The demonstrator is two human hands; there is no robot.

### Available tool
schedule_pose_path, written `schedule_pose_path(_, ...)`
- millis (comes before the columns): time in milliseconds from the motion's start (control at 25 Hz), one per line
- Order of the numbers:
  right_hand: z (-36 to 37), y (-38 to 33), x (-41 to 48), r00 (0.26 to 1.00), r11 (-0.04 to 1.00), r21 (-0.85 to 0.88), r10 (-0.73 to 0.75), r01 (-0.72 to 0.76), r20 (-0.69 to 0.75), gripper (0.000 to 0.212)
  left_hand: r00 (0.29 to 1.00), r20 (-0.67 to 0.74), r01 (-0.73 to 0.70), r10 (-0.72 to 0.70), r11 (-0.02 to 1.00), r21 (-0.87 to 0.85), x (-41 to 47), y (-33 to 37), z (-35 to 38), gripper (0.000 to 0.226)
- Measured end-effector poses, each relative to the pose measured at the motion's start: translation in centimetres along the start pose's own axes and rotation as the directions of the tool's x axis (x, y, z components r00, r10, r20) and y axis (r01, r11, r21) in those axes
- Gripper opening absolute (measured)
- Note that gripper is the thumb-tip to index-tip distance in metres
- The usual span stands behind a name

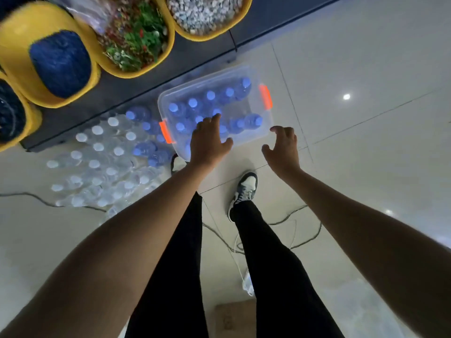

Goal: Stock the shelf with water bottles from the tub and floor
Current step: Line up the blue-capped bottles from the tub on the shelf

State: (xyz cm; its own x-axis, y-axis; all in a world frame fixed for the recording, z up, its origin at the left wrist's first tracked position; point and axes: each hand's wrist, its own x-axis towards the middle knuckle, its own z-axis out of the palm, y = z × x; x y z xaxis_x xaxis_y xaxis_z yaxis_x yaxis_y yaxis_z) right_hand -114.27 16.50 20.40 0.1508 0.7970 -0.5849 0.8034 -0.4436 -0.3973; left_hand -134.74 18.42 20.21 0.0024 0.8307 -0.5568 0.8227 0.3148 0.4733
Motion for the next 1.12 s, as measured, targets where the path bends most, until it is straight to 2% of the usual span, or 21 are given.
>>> schedule_pose_path(160,6.8,3.7,7.7,0.995,0.991,-0.105,-0.075,0.081,0.062,0.055,0.995,0.055,-0.088,0.081,0.984,0.154,7.2,-2.0,8.9,0.067)
schedule_pose_path(320,10.5,6.1,14.3,0.99,0.979,-0.157,-0.118,0.128,0.075,0.056,0.988,0.077,-0.151,0.134,0.939,0.308,13.5,-2.9,15.3,0.056)
schedule_pose_path(480,13.5,7.1,17.9,0.978,0.921,-0.329,-0.184,0.208,0.102,0.053,0.984,0.117,-0.175,0.136,0.871,0.459,17.0,-5.1,18.9,0.058)
schedule_pose_path(560,14.4,7.0,18.8,0.978,0.924,-0.32,-0.198,0.208,0.064,0.058,0.977,0.093,-0.21,0.19,0.834,0.51,17.9,-5.9,19.5,0.061)
schedule_pose_path(680,14.9,6.6,19.0,0.987,0.982,-0.097,-0.16,0.162,0.029,0.071,0.976,0.021,-0.202,0.216,0.87,0.45,18.2,-6.3,19.5,0.055)
schedule_pose_path(760,14.8,6.2,19.4,0.999,0.991,0.12,-0.054,0.053,0.006,0.075,0.983,-0.01,-0.169,0.184,0.921,0.351,18.4,-6.4,19.3,0.048)
schedule_pose_path(800,14.7,6.0,20.0,1.0,0.985,0.173,0.002,-0.001,-0.005,0.073,0.989,-0.017,-0.136,0.148,0.944,0.299,18.5,-6.5,19.2,0.045)
schedule_pose_path(880,14.4,5.7,20.8,0.998,0.988,0.144,0.059,-0.059,0.004,0.066,0.998,-0.01,-0.066,0.07,0.974,0.219,18.7,-6.3,18.9,0.04)
schedule_pose_path(1000,13.9,5.7,20.2,0.998,0.989,0.136,0.053,-0.055,0.022,0.057,1.0,-0.008,-0.022,0.024,0.992,0.124,18.3,-6.2,18.5,0.035)
schedule_pose_path(1120,13.1,5.2,18.2,0.995,0.979,0.19,0.079,-0.067,-0.057,0.048,0.996,-0.085,-0.003,0.002,1.0,-0.021,16.8,-5.3,17.3,0.034)
